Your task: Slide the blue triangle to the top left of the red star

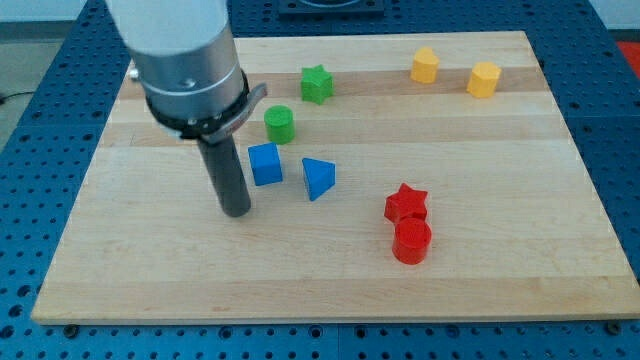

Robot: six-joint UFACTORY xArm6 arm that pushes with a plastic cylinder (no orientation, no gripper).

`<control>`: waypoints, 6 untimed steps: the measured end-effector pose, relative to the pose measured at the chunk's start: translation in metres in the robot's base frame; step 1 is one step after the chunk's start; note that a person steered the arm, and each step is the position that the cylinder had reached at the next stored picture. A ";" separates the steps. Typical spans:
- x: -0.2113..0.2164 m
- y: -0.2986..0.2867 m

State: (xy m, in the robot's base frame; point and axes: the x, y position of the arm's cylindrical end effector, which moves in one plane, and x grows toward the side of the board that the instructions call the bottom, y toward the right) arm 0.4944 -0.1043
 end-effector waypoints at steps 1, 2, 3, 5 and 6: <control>-0.031 0.037; -0.040 0.091; -0.049 0.117; -0.023 0.046; -0.024 0.071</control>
